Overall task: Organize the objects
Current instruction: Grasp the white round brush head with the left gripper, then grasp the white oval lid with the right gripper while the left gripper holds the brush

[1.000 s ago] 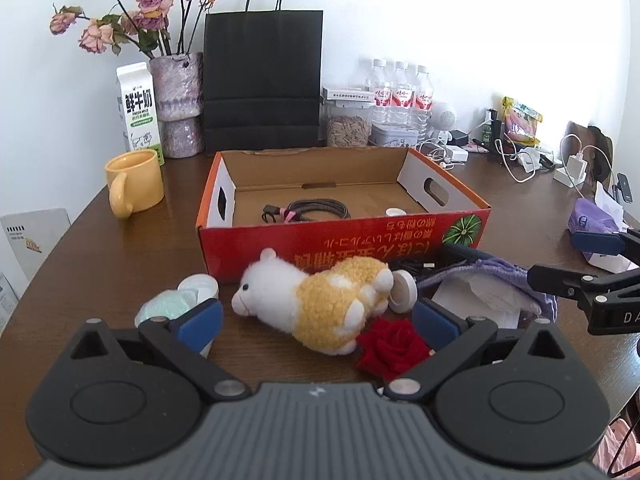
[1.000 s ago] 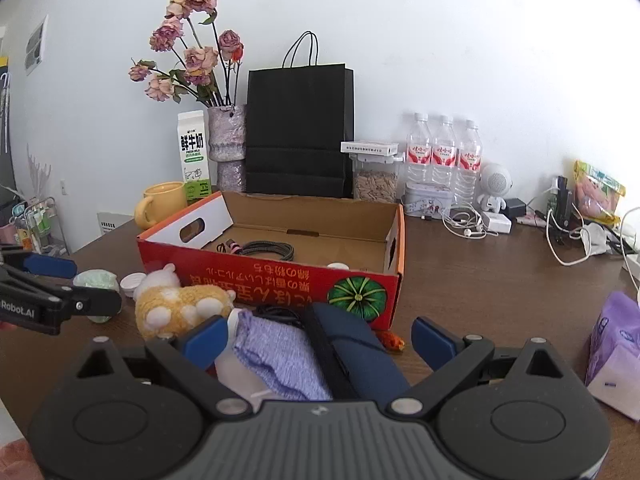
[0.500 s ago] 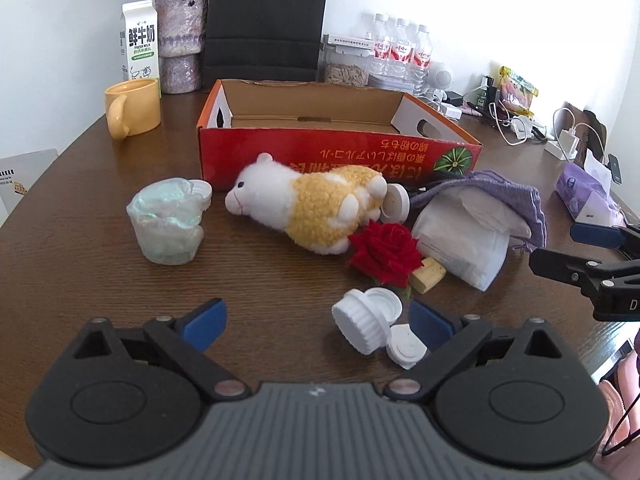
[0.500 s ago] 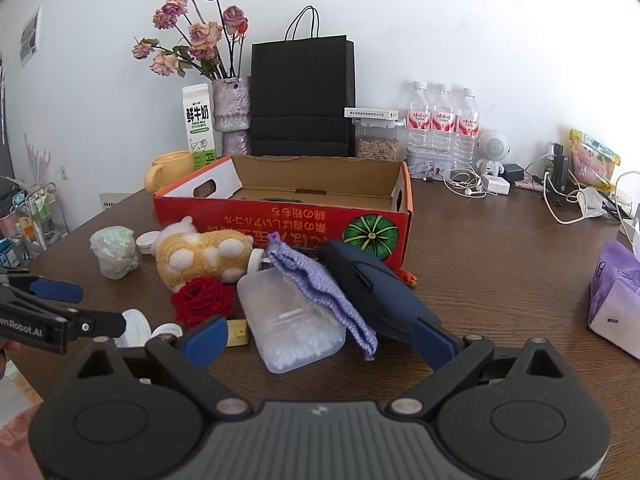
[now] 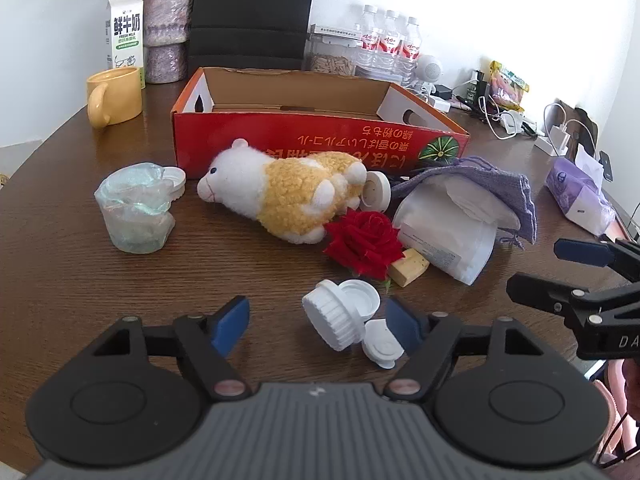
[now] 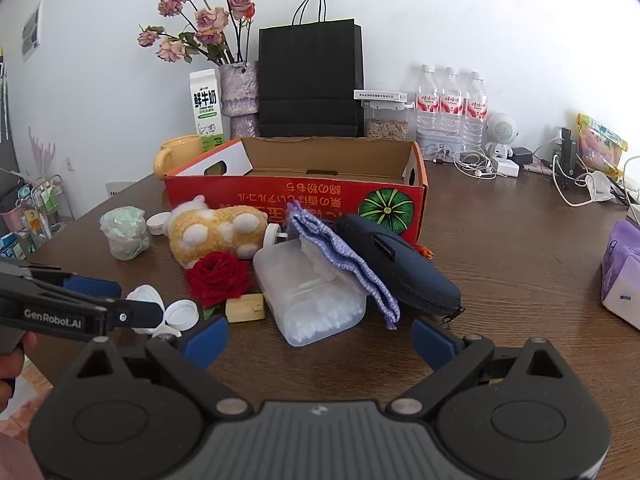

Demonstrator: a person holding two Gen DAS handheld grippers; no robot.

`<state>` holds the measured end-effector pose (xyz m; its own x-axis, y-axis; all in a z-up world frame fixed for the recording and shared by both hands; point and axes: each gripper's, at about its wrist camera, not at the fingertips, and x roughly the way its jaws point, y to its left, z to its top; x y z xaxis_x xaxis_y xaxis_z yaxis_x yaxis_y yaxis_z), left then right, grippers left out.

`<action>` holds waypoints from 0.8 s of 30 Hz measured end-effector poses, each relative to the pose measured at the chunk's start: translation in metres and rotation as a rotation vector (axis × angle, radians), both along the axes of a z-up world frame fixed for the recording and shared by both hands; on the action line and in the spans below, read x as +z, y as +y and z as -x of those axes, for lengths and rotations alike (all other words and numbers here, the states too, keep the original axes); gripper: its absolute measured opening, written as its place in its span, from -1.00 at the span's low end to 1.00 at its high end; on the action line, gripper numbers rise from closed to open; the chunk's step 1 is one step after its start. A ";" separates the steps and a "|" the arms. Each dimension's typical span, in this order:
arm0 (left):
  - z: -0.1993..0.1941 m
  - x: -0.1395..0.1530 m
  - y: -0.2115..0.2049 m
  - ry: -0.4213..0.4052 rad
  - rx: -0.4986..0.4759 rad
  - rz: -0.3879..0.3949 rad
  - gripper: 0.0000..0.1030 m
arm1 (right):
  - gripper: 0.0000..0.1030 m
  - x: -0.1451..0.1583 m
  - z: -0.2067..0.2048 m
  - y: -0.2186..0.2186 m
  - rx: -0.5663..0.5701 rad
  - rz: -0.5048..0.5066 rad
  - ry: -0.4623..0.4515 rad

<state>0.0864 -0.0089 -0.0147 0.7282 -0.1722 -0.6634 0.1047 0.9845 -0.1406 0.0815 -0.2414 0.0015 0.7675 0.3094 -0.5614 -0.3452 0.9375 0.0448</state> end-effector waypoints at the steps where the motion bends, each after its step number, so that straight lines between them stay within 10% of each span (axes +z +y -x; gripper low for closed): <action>1: -0.001 -0.001 0.001 0.003 0.008 0.004 0.30 | 0.91 -0.001 0.000 0.001 0.004 0.000 0.003; 7: 0.001 -0.005 0.005 0.027 0.009 0.060 -0.69 | 0.91 -0.005 0.003 0.008 0.023 -0.001 0.015; 24: 0.030 0.004 0.025 -0.025 0.081 0.046 -0.70 | 0.90 -0.013 0.006 0.043 0.147 0.006 0.063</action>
